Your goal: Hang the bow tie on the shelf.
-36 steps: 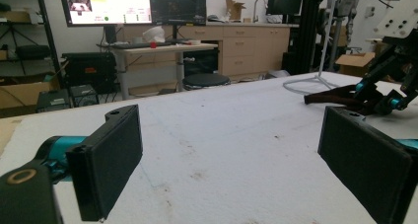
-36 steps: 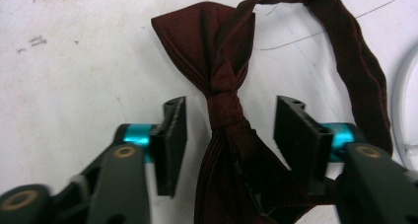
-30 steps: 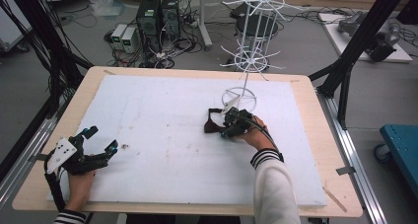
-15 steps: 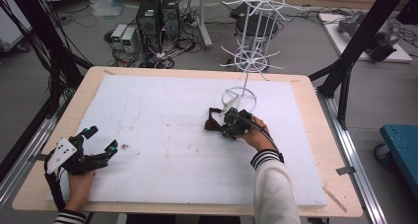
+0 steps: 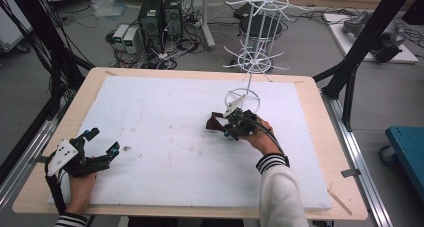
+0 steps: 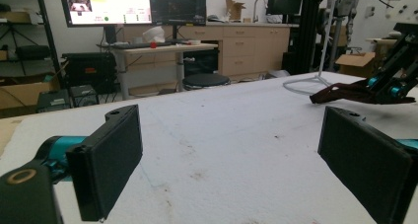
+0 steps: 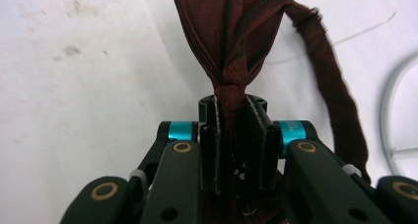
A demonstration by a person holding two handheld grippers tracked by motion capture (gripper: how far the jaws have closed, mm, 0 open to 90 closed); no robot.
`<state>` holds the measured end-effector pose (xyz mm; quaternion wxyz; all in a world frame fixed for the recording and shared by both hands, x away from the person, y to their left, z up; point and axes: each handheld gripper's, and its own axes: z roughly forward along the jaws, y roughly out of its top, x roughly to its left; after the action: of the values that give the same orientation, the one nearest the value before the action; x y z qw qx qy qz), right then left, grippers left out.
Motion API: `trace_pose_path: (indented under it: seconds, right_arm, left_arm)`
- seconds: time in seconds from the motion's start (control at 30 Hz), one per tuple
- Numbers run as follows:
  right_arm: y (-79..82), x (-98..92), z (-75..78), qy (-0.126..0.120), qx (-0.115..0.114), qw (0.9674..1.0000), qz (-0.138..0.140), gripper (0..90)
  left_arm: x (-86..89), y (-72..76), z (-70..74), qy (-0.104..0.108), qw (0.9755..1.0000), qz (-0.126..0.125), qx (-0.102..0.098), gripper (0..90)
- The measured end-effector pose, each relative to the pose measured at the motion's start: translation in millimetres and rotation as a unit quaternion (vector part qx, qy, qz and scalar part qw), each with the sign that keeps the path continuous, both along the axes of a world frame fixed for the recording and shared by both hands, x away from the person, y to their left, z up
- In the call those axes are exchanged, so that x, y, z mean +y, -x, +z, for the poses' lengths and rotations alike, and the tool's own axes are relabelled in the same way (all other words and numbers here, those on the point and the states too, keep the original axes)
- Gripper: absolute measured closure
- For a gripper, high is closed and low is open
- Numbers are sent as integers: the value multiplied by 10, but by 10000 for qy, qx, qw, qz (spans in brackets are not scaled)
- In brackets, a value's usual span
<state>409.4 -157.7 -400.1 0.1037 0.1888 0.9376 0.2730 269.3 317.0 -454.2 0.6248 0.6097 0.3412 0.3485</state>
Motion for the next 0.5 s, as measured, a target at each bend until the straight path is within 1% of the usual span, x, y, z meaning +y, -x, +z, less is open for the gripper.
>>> trace_pose_path:
  seconds: [0.17, 0.23, 0.3, 0.5]
  right_arm:
    - [82, -34, 136, -237, -209, 9995, 40, 780]
    - [110, -55, 178, -356, -210, 9991, -8, 780]
    - [137, -79, 225, -486, -280, 9984, -13, 780]
    - [222, -119, 333, -594, -434, 9973, -59, 780]
  left_arm:
    - [0, 0, 1, -15, 10000, -5, -5, 101]
    - [0, 0, 0, -25, 10000, -6, -7, 101]
    - [-3, 0, 0, -8, 10000, -10, -16, 101]
    - [-3, 1, 0, -9, 10000, -6, -30, 101]
